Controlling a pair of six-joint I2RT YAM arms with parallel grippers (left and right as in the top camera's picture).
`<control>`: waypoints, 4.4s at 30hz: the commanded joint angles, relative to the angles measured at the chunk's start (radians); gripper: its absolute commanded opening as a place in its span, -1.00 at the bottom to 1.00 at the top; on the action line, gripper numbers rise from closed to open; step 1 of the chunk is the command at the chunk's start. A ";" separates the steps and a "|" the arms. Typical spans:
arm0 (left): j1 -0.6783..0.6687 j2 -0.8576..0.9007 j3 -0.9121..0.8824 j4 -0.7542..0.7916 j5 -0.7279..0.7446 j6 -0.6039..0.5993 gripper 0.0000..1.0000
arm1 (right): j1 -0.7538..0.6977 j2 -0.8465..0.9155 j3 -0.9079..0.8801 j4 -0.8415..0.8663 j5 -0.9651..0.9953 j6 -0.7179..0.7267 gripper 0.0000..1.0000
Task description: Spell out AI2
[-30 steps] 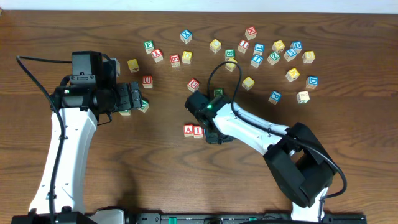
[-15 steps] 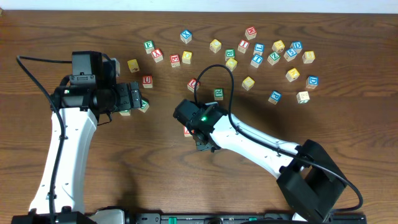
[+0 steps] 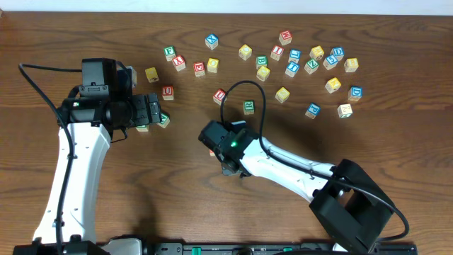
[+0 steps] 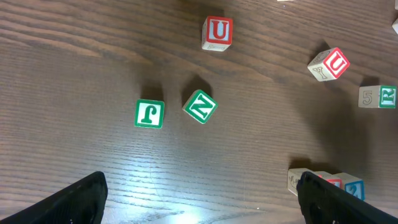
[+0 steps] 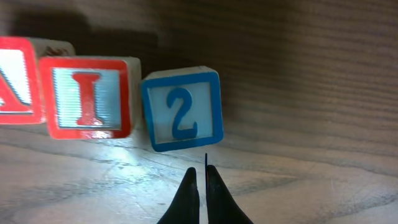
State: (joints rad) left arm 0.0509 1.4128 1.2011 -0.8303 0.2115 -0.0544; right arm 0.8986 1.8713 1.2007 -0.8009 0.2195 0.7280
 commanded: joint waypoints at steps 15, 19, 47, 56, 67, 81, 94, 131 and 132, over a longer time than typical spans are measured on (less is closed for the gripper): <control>0.003 0.008 -0.005 -0.002 0.006 0.009 0.91 | 0.006 -0.014 -0.067 0.109 0.013 0.031 -0.98; 0.003 0.008 -0.005 -0.002 0.006 0.009 0.91 | 0.006 -0.014 -0.067 0.111 0.013 0.031 -0.98; 0.003 0.008 -0.005 -0.002 0.006 0.009 0.91 | 0.024 -0.014 -0.068 0.158 0.024 0.016 -0.98; 0.003 0.008 -0.005 -0.002 0.006 0.009 0.91 | 0.074 -0.014 -0.068 0.159 -0.017 0.024 -0.98; 0.003 0.008 -0.005 -0.002 0.006 0.009 0.91 | 0.084 -0.014 -0.068 0.186 0.048 0.026 -0.98; 0.003 0.008 -0.005 -0.002 0.006 0.009 0.91 | 0.085 -0.014 -0.068 0.225 0.112 0.015 -0.98; 0.003 0.008 -0.005 -0.002 0.006 0.009 0.91 | 0.085 -0.012 -0.068 0.224 0.103 0.015 -0.98; 0.003 0.008 -0.005 -0.002 0.006 0.009 0.91 | 0.013 -0.012 -0.068 0.016 0.330 0.229 -0.98; 0.003 0.008 -0.005 -0.002 0.006 0.009 0.91 | 0.002 -0.012 -0.068 0.020 0.327 0.227 -0.98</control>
State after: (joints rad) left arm 0.0509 1.4128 1.2011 -0.8303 0.2115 -0.0544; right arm 0.9348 1.8709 1.1358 -0.7860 0.4969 0.9329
